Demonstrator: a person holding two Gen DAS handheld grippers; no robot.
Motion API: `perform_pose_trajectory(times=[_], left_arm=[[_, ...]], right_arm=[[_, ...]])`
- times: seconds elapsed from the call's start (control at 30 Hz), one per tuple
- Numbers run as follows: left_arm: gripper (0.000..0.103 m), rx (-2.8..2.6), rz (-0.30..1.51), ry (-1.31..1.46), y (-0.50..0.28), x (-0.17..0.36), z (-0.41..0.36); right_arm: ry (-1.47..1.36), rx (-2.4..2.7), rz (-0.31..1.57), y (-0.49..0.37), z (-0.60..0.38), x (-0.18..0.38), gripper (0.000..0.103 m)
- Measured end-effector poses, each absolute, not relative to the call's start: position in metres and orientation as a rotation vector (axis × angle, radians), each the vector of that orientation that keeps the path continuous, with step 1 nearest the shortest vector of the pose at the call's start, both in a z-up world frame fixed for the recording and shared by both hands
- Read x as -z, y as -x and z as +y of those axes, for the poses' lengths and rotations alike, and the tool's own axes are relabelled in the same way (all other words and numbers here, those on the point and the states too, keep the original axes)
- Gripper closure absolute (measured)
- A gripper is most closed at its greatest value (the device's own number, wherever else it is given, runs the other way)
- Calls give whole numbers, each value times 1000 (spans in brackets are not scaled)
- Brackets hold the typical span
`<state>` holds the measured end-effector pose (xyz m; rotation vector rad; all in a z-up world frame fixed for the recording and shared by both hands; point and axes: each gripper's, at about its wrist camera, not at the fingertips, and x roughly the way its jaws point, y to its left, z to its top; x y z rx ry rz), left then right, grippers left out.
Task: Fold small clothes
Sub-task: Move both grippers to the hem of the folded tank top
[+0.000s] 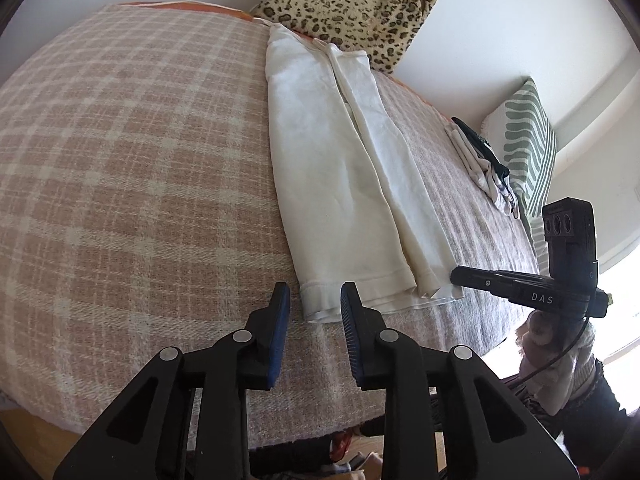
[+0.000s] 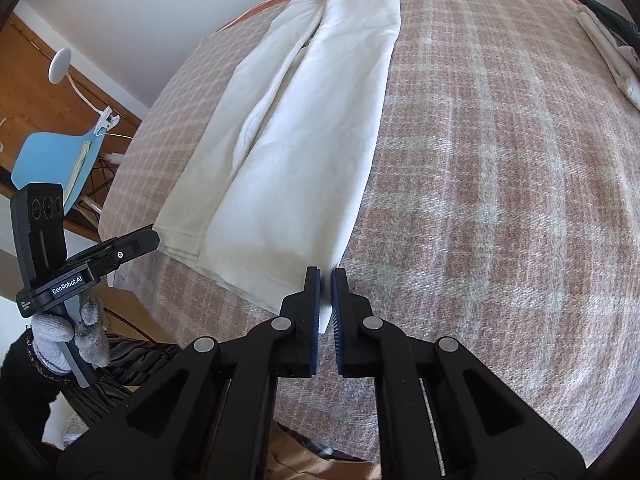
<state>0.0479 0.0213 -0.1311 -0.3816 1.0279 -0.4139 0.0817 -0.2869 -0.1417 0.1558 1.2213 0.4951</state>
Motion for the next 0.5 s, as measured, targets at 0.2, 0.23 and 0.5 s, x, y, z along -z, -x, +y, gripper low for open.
perform_pose_trajectory(times=[0.2,0.23,0.5], left_arm=[[76,438,1049,402,-54,135,21],[79,443,1055,396,-54,136,19],[99,464,1050,372,-53,137,13]], right_arm=[[-224,-555,1244,-78,-302,147,84],[-226,-558,1240,-77,-304,148,84],[-242,-571,1234,-76,-294,149,92]])
